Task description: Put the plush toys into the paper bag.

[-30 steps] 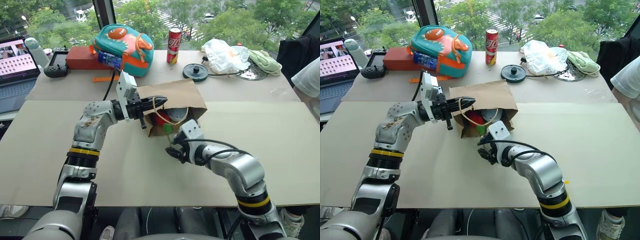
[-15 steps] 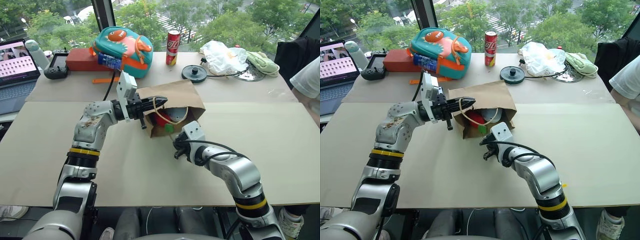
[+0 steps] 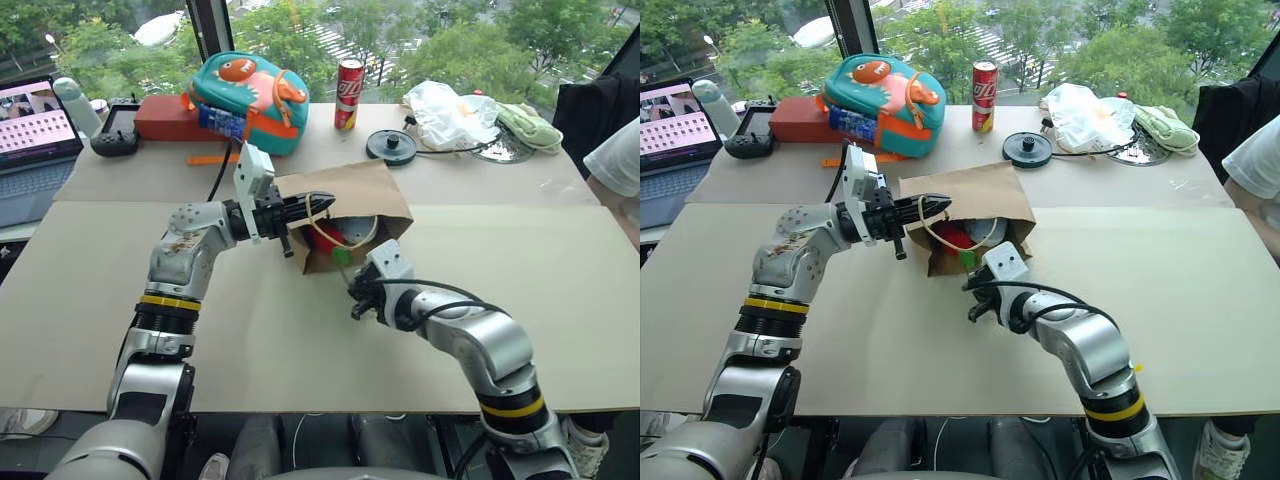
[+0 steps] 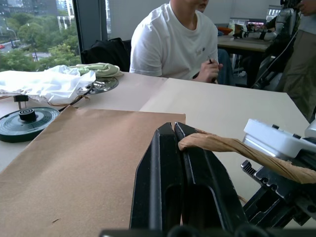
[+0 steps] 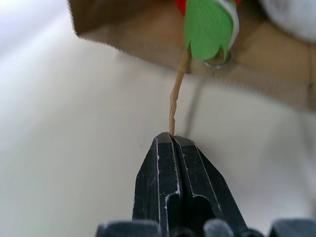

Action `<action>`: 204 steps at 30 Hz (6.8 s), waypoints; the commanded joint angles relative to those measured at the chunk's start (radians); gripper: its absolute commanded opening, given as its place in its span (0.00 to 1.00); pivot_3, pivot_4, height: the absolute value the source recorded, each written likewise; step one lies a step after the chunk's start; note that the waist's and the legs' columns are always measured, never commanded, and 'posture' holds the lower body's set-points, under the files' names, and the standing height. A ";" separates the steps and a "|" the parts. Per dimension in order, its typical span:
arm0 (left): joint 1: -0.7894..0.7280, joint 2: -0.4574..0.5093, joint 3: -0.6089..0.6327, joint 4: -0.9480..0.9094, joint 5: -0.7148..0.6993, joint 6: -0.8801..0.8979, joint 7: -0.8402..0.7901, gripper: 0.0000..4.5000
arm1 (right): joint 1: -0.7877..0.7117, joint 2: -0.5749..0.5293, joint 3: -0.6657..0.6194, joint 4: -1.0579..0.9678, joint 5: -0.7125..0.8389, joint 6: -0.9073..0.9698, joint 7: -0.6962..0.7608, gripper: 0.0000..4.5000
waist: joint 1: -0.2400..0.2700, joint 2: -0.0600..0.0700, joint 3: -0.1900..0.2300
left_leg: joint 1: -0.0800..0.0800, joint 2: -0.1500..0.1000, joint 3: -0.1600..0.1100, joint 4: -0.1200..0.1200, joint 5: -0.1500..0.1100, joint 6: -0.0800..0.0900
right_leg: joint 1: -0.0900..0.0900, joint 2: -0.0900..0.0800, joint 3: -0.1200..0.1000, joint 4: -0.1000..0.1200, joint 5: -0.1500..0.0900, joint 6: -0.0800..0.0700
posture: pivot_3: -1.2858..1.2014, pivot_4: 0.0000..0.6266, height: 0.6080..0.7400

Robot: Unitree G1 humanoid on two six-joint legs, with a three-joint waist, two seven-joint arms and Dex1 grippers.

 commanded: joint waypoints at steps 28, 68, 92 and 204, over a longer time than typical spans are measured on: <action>-0.003 -0.099 0.195 -0.156 -0.374 0.529 0.334 0.15 | -0.252 -0.249 -0.259 -0.170 0.269 0.099 0.090 0.00 | 0.000 0.000 0.000 | -0.004 -0.003 -0.008 0.000 0.000 0.000 | 0.000 -0.001 -0.002 -0.002 0.000 0.001 | 0.52 0.24 0.95; 0.246 0.245 0.119 -0.350 -0.330 0.428 0.042 1.00 | -0.030 -0.462 -0.341 -0.252 0.713 -0.158 0.292 0.01 | 0.001 0.000 0.001 | -0.003 -0.003 -0.008 -0.003 0.000 0.000 | 0.002 -0.002 -0.003 -0.004 -0.003 0.000 | 0.52 0.24 0.95; 0.152 0.204 -0.006 -0.142 -0.107 0.165 -0.103 1.00 | -0.144 -0.232 0.033 -0.003 0.125 -0.242 0.073 0.01 | 0.011 0.000 0.001 | -0.006 -0.004 -0.008 -0.002 0.000 0.000 | -0.002 -0.002 -0.002 -0.002 -0.003 0.000 | 0.52 0.24 0.95; 0.324 0.237 -0.028 -0.235 -0.012 -0.148 -0.273 0.01 | 0.170 -0.590 -0.543 0.072 0.421 -0.456 0.600 0.00 | 0.007 0.000 0.001 | -0.003 -0.010 -0.015 0.000 0.000 0.000 | 0.004 -0.003 0.000 -0.001 -0.005 0.003 | 0.52 0.24 0.95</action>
